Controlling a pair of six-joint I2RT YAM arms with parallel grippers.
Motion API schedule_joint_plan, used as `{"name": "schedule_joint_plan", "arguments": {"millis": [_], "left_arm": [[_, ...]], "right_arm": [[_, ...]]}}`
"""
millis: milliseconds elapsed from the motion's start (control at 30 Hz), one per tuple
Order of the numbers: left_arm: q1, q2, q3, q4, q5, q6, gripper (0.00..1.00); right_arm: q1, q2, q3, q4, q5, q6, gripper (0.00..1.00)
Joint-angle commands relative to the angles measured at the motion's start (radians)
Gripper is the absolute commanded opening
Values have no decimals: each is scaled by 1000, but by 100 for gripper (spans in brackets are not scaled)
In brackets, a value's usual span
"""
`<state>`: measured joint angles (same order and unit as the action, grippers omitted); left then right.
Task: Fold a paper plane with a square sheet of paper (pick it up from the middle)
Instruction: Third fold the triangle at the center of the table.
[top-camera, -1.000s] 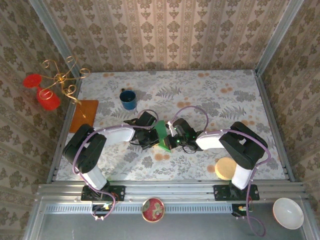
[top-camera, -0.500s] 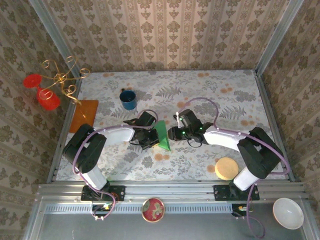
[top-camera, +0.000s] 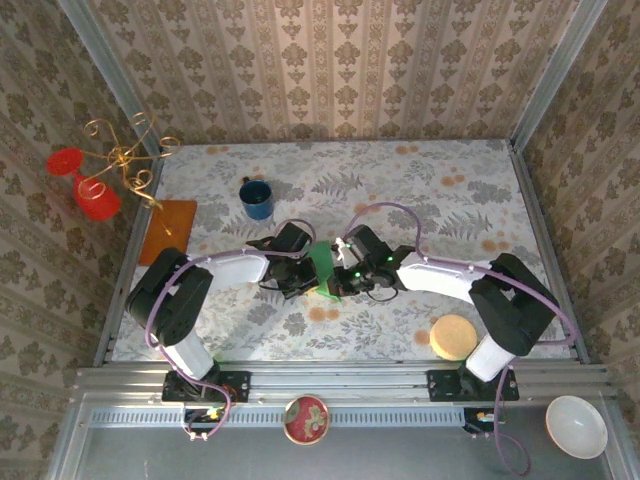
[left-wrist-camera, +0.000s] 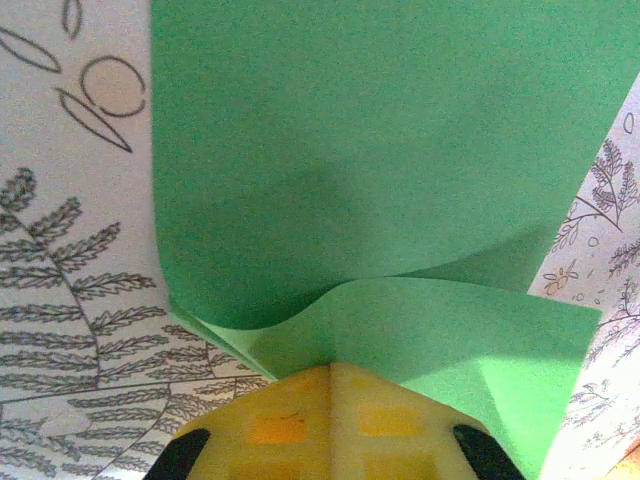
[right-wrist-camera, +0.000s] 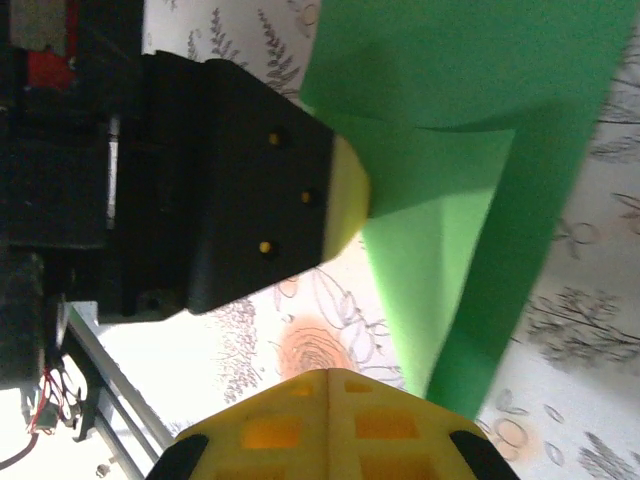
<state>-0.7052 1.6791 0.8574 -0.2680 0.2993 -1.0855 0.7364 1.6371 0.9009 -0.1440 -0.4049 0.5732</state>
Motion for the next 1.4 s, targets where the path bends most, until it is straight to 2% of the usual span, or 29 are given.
{"name": "schedule_joint_plan", "arguments": {"millis": [0, 167, 800, 1133, 1367], "left_arm": [[8, 57, -31, -61, -43, -6, 5], [8, 56, -23, -63, -31, 1, 5], [11, 59, -20, -66, -15, 4, 6], [11, 62, -21, -69, -12, 6, 6], [12, 64, -18, -69, -11, 9, 6]], "right_arm": [[18, 41, 49, -47, -26, 13, 2], [21, 86, 80, -85, 18, 21, 2], [15, 160, 90, -117, 50, 27, 2], [4, 125, 69, -39, -24, 34, 3], [-11, 146, 81, -26, -24, 34, 3]]}}
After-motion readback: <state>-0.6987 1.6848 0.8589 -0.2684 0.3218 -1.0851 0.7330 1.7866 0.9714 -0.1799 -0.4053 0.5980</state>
